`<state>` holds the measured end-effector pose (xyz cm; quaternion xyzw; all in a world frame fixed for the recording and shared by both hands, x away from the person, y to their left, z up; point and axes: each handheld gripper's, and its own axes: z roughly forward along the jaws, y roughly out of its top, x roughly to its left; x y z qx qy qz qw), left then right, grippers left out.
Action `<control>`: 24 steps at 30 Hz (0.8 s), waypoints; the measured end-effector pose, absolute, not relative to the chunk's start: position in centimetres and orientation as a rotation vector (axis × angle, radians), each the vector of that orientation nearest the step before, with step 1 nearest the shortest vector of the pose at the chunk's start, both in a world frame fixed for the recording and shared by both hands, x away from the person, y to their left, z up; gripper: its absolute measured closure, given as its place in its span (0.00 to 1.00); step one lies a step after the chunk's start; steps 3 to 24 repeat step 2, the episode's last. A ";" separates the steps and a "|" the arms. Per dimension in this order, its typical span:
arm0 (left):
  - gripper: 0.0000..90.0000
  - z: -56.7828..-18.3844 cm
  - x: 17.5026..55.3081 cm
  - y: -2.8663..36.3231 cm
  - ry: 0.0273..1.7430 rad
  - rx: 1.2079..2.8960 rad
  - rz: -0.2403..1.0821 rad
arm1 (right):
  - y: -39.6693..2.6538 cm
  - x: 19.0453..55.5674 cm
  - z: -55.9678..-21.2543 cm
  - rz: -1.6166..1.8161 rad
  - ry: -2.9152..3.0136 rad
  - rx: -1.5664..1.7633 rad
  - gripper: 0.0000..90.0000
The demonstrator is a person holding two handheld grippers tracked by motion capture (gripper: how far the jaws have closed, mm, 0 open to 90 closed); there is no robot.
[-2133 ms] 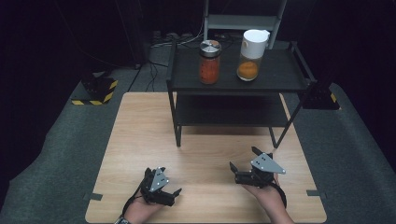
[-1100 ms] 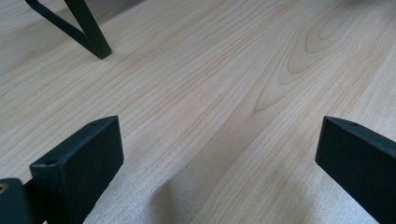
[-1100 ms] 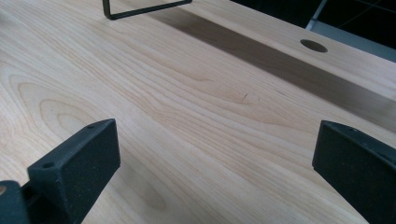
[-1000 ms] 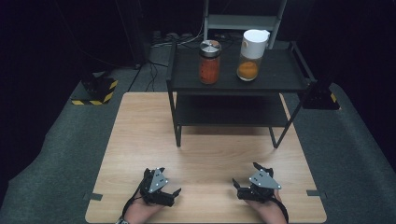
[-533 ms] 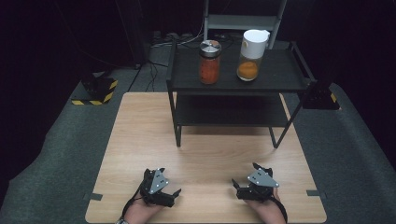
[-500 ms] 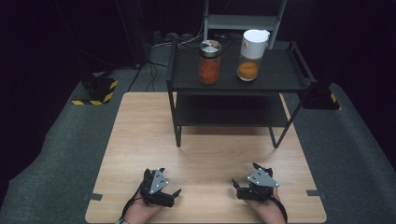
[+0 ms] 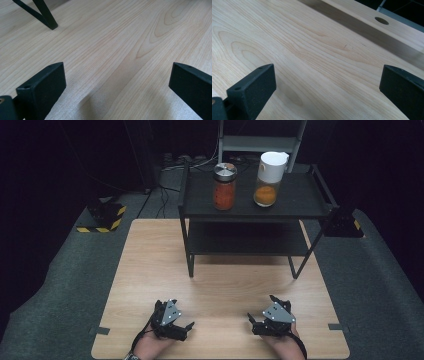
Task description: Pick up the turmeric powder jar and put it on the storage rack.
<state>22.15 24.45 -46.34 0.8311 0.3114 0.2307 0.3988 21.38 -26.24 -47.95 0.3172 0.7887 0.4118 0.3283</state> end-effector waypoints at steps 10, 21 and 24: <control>0.01 -46.4 22.1 24.5 0.790 2.101 0.584 | -26.2 21.4 -47.9 1.078 2.064 0.832 0.00; 0.01 -46.4 22.1 24.5 0.790 2.101 0.584 | -26.2 21.4 -47.9 1.078 2.064 0.832 0.00; 0.01 -46.4 22.1 24.5 0.790 2.101 0.584 | -26.2 21.4 -47.9 1.078 2.064 0.832 0.00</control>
